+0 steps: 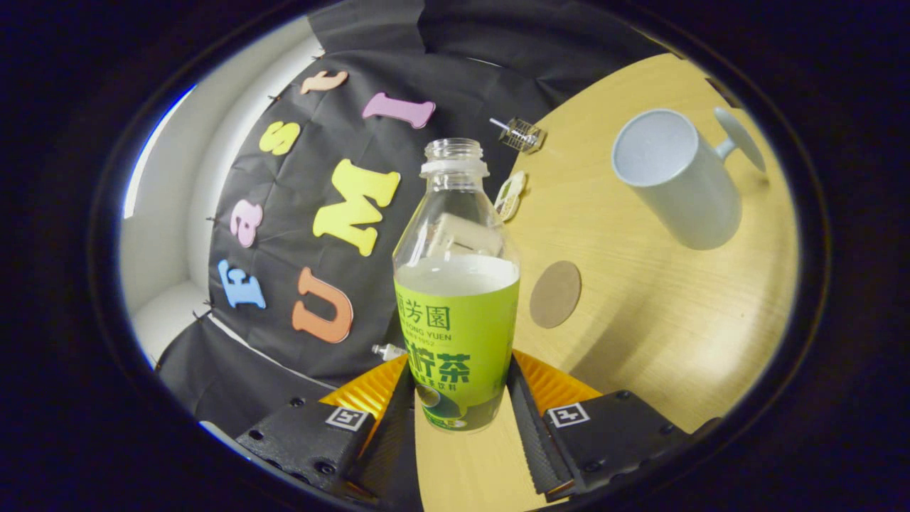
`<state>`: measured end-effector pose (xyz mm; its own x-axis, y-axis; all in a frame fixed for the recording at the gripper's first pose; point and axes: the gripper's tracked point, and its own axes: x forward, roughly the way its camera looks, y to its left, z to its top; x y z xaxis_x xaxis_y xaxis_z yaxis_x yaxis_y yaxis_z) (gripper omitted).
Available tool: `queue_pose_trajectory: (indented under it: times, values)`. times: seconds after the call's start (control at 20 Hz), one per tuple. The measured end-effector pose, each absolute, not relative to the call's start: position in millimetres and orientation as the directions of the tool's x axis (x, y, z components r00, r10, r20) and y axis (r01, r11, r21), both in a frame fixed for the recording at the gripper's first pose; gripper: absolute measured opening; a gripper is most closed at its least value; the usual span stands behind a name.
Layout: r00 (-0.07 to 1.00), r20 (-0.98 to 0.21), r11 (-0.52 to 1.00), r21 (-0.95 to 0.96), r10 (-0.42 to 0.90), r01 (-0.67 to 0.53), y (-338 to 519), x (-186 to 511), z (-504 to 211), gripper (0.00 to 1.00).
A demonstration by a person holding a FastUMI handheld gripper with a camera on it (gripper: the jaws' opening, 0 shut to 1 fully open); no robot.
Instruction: Take the bottle from table, then pour the juice into the cup, finally place the bottle on the coaster
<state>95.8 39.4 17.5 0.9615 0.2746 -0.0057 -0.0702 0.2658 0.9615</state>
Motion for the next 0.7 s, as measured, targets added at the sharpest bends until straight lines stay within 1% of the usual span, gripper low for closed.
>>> queue_pose_trajectory:
  times: [0.35,0.5,0.7]
  values:
    - [0.960,0.044,0.091,0.993,0.276,-0.071,38,98,22,0.77]
    - [0.959,0.084,0.007,0.996,0.271,-0.090,38,100,29,0.76]
    - [0.960,0.112,-0.052,0.993,0.256,-0.102,35,103,38,0.77]
